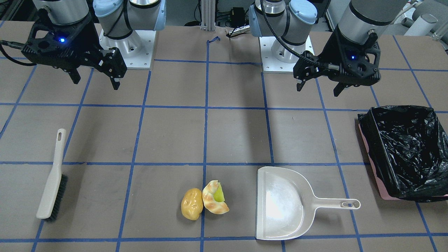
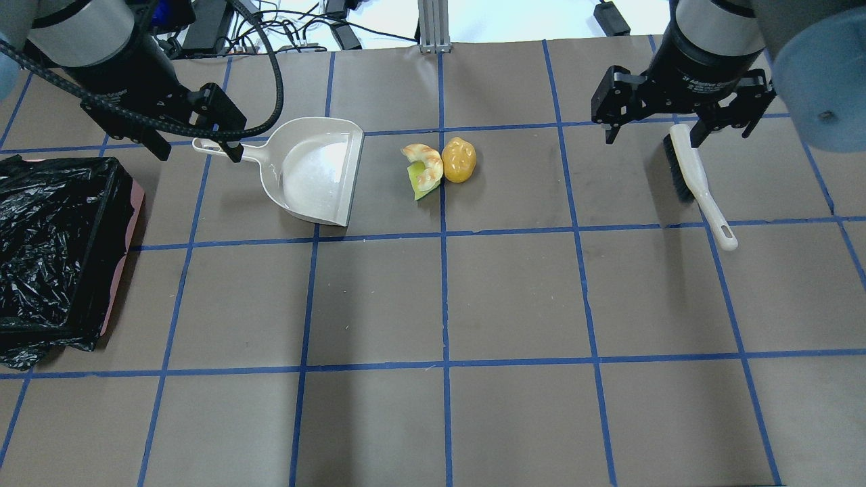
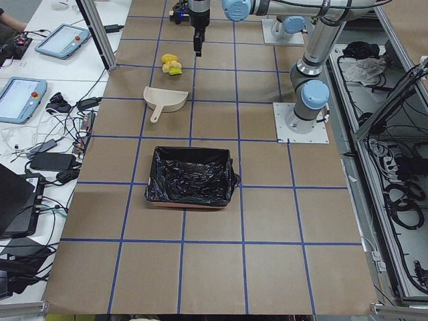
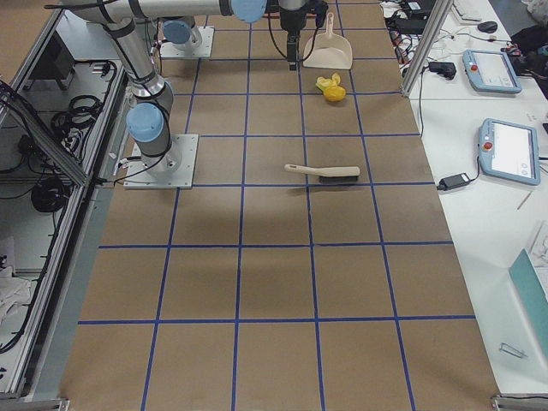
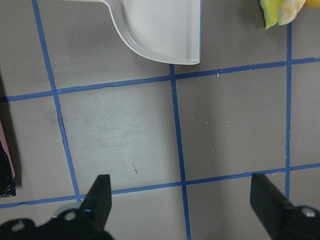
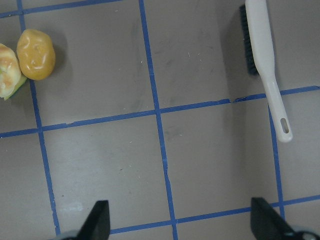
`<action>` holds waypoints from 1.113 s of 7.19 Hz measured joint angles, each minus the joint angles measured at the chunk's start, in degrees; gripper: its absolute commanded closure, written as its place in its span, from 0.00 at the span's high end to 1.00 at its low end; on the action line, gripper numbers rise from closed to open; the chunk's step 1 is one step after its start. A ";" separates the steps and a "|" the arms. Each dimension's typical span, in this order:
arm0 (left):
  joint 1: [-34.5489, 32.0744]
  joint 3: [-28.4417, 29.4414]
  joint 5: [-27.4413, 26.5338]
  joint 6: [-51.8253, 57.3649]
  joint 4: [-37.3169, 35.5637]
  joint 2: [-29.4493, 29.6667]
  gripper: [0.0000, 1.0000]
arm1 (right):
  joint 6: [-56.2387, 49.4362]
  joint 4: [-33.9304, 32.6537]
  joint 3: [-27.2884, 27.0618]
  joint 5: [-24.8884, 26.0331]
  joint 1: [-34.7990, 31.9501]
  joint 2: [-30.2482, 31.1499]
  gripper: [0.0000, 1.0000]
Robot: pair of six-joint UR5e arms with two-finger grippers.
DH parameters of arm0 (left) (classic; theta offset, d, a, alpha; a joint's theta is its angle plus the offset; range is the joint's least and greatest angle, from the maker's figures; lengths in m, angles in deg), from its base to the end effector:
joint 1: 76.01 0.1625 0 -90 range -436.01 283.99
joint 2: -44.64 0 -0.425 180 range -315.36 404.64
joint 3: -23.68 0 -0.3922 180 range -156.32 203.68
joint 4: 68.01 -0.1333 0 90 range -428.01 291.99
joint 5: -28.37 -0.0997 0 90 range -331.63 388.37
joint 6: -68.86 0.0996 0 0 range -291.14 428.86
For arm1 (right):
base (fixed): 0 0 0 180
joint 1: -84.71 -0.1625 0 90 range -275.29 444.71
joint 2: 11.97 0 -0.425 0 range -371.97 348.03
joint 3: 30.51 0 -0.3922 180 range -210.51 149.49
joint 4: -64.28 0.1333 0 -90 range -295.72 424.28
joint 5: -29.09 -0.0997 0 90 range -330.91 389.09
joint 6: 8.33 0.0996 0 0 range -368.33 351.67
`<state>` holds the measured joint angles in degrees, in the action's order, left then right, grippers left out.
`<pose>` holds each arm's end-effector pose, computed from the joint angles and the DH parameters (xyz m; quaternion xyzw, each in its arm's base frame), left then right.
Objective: Sweep and dump trash into bin
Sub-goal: 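Lower the left gripper to the dustpan handle while the right descends to the brush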
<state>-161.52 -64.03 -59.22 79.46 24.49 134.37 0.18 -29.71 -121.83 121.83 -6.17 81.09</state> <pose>-0.0987 -0.4989 0.5056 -0.0533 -0.9984 0.0033 0.0208 0.1359 -0.4764 0.5098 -0.0676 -0.9962 0.0518 0.0197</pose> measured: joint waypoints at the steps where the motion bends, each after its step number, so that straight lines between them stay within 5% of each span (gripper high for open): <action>1: -0.06 -0.13 0.01 0.05 -0.02 -0.03 1.00 | 0.01 0.00 0.00 -0.03 0.00 0.01 1.00; 5: 0.56 0.73 -0.35 5.15 -5.24 2.78 1.00 | 0.69 0.58 0.06 0.02 0.25 -0.44 1.00; 8: 4.18 0.83 -1.40 28.62 -10.53 7.51 1.00 | -0.25 4.74 -0.48 0.48 1.43 -5.40 1.00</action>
<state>-157.34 -63.20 -60.62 108.08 13.97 141.88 -0.07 -24.97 -122.31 122.31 -4.74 75.69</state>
